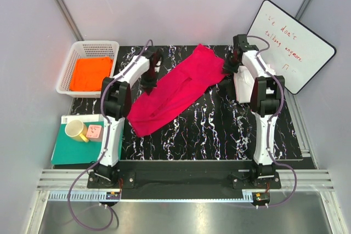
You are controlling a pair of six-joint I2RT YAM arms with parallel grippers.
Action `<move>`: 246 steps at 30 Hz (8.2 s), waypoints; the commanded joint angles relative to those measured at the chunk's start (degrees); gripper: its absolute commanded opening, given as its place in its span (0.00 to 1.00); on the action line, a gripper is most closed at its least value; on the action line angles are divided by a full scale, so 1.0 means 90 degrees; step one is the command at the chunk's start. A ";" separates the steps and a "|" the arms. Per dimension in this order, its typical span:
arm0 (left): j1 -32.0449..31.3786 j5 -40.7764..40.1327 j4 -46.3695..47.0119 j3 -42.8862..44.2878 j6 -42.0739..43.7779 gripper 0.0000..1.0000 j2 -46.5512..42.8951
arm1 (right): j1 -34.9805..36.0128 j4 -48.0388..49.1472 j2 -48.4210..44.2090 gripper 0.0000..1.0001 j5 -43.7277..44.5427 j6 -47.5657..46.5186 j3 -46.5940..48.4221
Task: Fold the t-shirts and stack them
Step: Rotate the tshirt 90 degrees, then grab the bottom of the folded rectangular tshirt with both arms
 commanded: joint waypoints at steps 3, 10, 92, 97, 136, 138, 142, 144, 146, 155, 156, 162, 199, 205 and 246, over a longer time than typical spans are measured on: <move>0.0431 -0.0353 -0.0024 -0.0212 0.0103 0.00 0.0272 | -0.0005 -0.0468 0.0663 0.00 0.0206 -0.0045 0.0597; 0.0431 -0.0110 -0.0043 -0.0778 0.0054 0.00 0.0282 | 0.0005 -0.0800 0.1875 0.00 0.0060 0.0101 0.2274; 0.0070 0.1668 0.0894 -0.5545 -0.0835 0.99 -0.5167 | 0.4380 0.4836 -0.3495 0.31 -0.3164 0.4330 -0.8377; 0.0070 0.1619 0.0894 -0.5466 -0.0796 0.99 -0.4972 | 0.4380 0.2932 -0.3436 0.06 -0.2754 0.3560 -0.7694; -0.2722 0.2508 0.1939 -0.5720 -0.1499 0.37 -0.4591 | 0.3179 -0.0537 -0.3963 0.00 -0.0468 0.1312 -0.7654; -0.3025 0.2508 0.2017 -0.5807 -0.1596 0.33 -0.4552 | 0.3179 -0.0517 -0.3954 0.00 -0.0468 0.1312 -0.7683; -0.3474 0.2488 0.2319 -0.5944 -0.1821 0.29 -0.4435 | 0.3179 -0.0517 -0.3934 0.00 -0.0448 0.1263 -0.7712; -0.3679 0.2488 0.2436 -0.6032 -0.1957 0.30 -0.4366 | 0.3169 -0.0527 -0.3953 0.00 -0.0439 0.1253 -0.7712; -0.3835 0.2450 0.2593 -0.6081 -0.2046 0.29 -0.4220 | 0.3169 -0.0517 -0.3992 0.00 -0.0439 0.1234 -0.7712; -0.4090 0.2069 0.2896 -0.6276 -0.2309 0.51 -0.3663 | 0.3169 -0.0517 -0.4158 0.00 -0.0497 0.1117 -0.7751; -0.4090 0.2020 0.2906 -0.6286 -0.2319 0.55 -0.3634 | 0.3179 -0.0527 -0.4178 0.00 -0.0507 0.1107 -0.7751; -0.4090 0.1756 0.2906 -0.6150 -0.2329 0.55 -0.3400 | 0.3169 -0.0517 -0.4334 0.00 -0.0556 0.1068 -0.7800; -0.4081 0.0370 0.1470 -0.7370 -0.3647 0.00 -0.4424 | 0.3101 -0.0556 -0.4764 0.00 -0.0429 0.1107 -0.8103; -0.4081 0.0193 0.1363 -0.7429 -0.3843 0.11 -0.4464 | 0.3091 -0.0556 -0.4881 0.01 -0.0653 0.1010 -0.8064; -0.2928 0.2702 0.5630 -0.9577 -0.5054 0.91 -0.6799 | 0.2593 0.1201 -0.8193 0.93 -0.0946 0.3705 -1.0183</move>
